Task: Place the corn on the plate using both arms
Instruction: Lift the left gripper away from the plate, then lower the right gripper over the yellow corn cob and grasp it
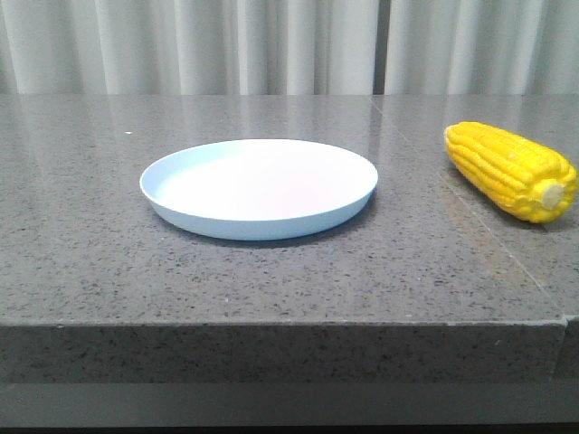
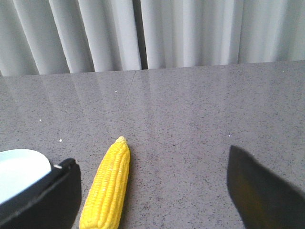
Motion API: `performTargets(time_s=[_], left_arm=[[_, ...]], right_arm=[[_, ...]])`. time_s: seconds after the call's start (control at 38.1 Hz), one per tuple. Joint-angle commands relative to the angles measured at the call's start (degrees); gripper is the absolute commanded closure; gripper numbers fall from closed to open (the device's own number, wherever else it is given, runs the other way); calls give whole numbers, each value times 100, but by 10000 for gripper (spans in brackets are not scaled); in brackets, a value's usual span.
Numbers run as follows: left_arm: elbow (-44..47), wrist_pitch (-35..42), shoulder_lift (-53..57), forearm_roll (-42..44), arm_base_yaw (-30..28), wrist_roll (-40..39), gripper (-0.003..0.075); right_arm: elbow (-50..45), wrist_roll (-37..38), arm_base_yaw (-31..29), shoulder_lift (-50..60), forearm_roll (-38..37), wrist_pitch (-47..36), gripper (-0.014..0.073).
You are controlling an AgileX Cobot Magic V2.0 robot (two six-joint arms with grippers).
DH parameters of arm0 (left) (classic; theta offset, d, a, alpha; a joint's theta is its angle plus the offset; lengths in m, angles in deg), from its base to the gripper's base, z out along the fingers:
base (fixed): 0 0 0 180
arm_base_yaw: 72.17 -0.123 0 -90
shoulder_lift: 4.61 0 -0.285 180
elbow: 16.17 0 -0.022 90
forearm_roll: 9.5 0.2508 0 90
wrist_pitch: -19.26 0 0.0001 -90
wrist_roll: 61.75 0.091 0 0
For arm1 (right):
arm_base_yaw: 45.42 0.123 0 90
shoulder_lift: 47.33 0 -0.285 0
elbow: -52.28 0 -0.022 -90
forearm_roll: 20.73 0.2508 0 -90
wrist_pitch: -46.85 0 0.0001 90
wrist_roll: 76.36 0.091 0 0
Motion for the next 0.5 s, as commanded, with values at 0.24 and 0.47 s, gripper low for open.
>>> performTargets(time_s=[0.24,0.47], left_arm=[[-162,517,-56,-57,5,6,741],[-162,517,-56,-57,5,6,741]], right_arm=[[196,-59,-21,-77,26,-466,-52],[265,-59,-21,-231,26,-463,-52]])
